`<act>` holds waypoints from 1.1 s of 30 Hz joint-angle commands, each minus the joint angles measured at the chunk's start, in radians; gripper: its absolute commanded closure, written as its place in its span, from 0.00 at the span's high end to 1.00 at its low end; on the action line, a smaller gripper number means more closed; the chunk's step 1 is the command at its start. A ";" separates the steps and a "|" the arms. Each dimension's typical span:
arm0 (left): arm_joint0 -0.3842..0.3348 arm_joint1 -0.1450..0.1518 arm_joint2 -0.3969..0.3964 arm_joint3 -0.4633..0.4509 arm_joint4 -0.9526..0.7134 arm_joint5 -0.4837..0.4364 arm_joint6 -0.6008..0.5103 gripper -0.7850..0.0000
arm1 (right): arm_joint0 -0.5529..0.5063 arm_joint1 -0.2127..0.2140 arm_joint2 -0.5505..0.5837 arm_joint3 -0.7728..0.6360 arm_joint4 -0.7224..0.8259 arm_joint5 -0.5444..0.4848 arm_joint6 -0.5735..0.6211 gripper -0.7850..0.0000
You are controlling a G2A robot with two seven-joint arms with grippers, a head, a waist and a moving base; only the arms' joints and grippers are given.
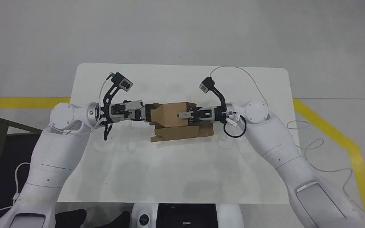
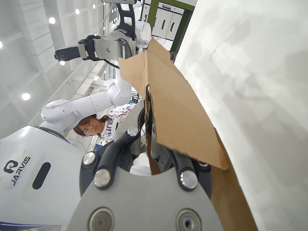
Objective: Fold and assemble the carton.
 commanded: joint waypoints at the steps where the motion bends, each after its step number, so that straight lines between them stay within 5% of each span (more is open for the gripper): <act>1: 0.000 -0.001 0.000 -0.007 -0.008 0.008 0.005 1.00 | -0.002 0.000 0.002 -0.006 -0.007 0.006 -0.004 0.00; 25: -0.030 -0.019 0.075 -0.039 0.099 0.036 0.043 1.00 | -0.042 0.000 0.022 -0.121 -0.073 0.058 -0.041 0.00; 33: -0.037 -0.018 0.034 -0.039 0.082 0.005 0.075 1.00 | -0.064 0.010 0.058 -0.163 -0.086 0.083 -0.057 0.00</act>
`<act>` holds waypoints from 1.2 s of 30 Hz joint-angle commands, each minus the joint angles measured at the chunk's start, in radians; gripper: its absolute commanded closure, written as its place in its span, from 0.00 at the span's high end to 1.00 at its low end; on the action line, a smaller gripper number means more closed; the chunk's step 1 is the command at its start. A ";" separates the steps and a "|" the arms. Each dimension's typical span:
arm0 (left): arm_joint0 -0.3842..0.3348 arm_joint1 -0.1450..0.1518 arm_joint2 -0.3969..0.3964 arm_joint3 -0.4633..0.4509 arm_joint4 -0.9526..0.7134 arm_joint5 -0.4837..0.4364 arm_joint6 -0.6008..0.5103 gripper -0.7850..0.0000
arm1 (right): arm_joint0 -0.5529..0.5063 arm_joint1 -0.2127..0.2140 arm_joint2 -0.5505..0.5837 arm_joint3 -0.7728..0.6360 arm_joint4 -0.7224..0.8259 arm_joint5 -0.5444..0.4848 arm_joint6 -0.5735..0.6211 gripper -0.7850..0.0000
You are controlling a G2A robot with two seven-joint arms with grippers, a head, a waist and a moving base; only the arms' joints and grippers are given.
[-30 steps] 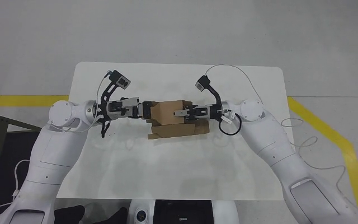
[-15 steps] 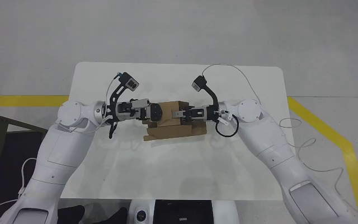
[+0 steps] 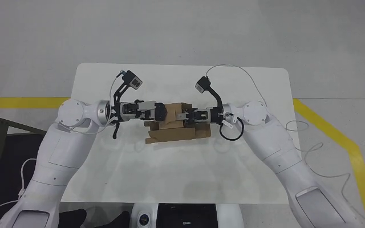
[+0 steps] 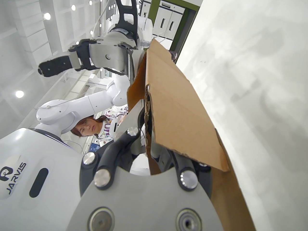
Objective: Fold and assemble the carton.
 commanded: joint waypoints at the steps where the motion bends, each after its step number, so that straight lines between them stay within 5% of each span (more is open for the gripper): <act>1: 0.001 0.001 -0.015 0.004 -0.004 -0.008 0.013 1.00 | -0.006 0.004 0.012 -0.001 -0.004 -0.002 0.000 0.00; 36: 0.016 0.008 -0.056 0.069 0.116 -0.057 0.073 1.00 | -0.021 0.005 0.044 -0.010 0.001 -0.013 0.003 0.00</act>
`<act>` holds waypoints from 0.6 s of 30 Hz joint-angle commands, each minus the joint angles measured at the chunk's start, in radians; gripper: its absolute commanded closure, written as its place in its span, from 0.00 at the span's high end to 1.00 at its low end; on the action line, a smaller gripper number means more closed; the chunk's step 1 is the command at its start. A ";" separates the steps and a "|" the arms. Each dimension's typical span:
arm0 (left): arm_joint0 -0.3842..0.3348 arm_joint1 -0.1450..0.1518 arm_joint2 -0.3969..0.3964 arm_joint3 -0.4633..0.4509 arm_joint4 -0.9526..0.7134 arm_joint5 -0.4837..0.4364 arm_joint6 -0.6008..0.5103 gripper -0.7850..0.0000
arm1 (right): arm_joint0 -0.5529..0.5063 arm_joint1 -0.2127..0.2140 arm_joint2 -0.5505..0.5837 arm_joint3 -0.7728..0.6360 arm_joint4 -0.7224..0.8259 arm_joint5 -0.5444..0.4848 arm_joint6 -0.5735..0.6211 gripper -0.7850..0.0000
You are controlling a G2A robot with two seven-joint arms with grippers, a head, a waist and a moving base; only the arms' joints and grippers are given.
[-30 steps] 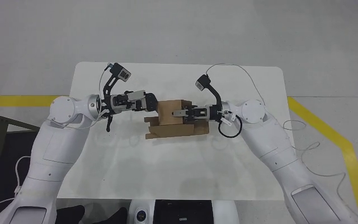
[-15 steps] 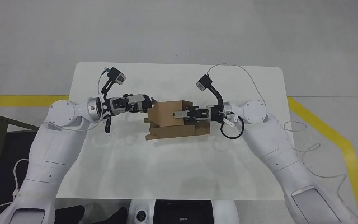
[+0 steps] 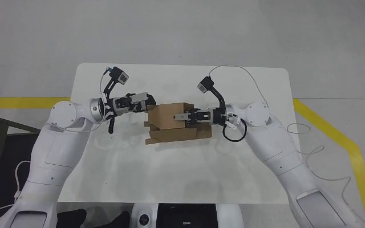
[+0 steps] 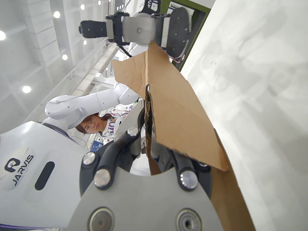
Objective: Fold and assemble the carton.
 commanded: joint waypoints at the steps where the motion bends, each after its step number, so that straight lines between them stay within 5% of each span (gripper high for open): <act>1: 0.000 0.002 -0.007 0.009 0.008 0.000 -0.003 1.00 | -0.001 0.003 0.013 0.006 -0.019 0.004 -0.020 0.00; 18: 0.003 0.002 -0.014 -0.009 -0.016 0.020 -0.002 1.00 | -0.013 0.002 0.008 -0.032 -0.048 0.038 -0.048 0.00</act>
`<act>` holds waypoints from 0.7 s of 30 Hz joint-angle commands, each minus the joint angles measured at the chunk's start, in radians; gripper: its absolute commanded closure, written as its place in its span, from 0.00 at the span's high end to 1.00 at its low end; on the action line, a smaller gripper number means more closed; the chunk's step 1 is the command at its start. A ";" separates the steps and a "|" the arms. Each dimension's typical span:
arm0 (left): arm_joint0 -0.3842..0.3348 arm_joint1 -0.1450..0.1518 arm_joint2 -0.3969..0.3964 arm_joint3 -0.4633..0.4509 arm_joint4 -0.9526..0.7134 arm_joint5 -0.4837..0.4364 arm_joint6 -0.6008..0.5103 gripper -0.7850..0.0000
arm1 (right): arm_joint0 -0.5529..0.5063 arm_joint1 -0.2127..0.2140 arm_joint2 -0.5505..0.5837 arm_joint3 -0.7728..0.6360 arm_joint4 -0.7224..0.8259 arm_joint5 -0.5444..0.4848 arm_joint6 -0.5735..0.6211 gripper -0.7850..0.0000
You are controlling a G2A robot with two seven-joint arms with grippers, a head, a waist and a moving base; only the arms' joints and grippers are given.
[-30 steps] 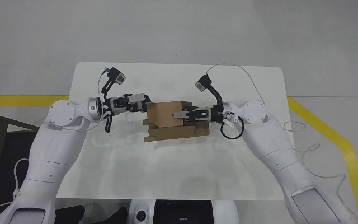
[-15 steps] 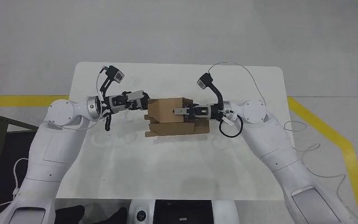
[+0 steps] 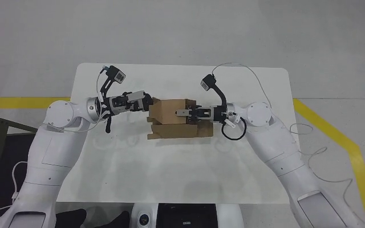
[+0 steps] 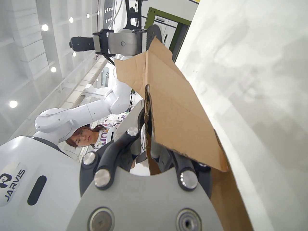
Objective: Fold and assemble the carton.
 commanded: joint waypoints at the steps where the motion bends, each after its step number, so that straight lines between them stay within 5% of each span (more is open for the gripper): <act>1: -0.002 -0.001 0.002 0.001 0.001 0.001 0.003 1.00 | 0.001 -0.002 -0.005 0.001 0.007 -0.002 0.006 0.00; 21: -0.009 -0.009 0.023 -0.017 -0.034 0.019 0.005 1.00 | 0.018 -0.029 -0.062 0.004 0.074 -0.025 0.049 0.00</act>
